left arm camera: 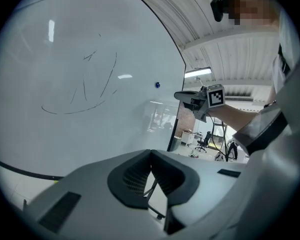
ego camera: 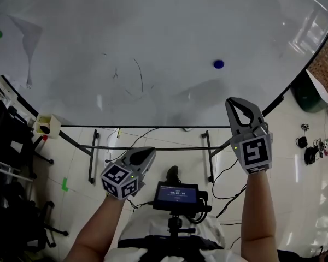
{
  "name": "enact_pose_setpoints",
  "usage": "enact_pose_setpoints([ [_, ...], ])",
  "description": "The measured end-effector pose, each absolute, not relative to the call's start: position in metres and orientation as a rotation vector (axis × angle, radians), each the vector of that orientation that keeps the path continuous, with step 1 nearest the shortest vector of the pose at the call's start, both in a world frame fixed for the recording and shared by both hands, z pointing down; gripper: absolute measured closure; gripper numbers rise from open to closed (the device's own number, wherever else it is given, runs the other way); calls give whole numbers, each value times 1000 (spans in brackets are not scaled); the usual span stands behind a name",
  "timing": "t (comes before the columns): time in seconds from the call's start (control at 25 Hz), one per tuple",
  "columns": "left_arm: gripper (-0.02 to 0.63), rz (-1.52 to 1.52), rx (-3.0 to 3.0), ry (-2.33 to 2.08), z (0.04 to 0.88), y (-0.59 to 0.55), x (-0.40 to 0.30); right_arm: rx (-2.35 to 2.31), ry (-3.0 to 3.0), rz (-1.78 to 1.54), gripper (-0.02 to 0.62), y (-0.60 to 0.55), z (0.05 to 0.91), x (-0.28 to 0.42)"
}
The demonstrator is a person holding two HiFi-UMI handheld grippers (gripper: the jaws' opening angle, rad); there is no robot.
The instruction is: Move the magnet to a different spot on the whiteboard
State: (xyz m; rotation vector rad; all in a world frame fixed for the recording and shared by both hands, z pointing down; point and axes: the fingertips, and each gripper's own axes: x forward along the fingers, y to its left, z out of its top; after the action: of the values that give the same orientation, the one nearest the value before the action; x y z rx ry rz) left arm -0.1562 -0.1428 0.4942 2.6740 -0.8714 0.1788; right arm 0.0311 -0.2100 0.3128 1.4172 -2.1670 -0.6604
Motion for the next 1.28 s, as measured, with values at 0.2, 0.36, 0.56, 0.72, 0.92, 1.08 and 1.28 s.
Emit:
enact_pose_setpoints([
  [0.2,571,207,2678,-814,500,-130,-143,1423,-2338,-512,565,-169,333,34],
  [0.36,571,213,2679,-775,504,-121,-132,1464,-2489,-261,565,-147,363,47],
  [0.56,571,226,2681,-754,507,-115,-123,1493,-2626,-5,563,-121,397,60],
  [0.72,571,256,2674,-729,513,-110,-111,1517,-2659,139,563,-102,425,71],
  [0.92,571,276,2683,-689,511,-101,-74,1549,-2664,295,565,-73,452,99],
  [1.08,571,253,2703,-697,495,-90,-40,1577,-2697,435,564,-52,465,131],
  [1.28,571,233,2681,-769,482,-76,-19,1493,-2756,535,565,-28,474,148],
])
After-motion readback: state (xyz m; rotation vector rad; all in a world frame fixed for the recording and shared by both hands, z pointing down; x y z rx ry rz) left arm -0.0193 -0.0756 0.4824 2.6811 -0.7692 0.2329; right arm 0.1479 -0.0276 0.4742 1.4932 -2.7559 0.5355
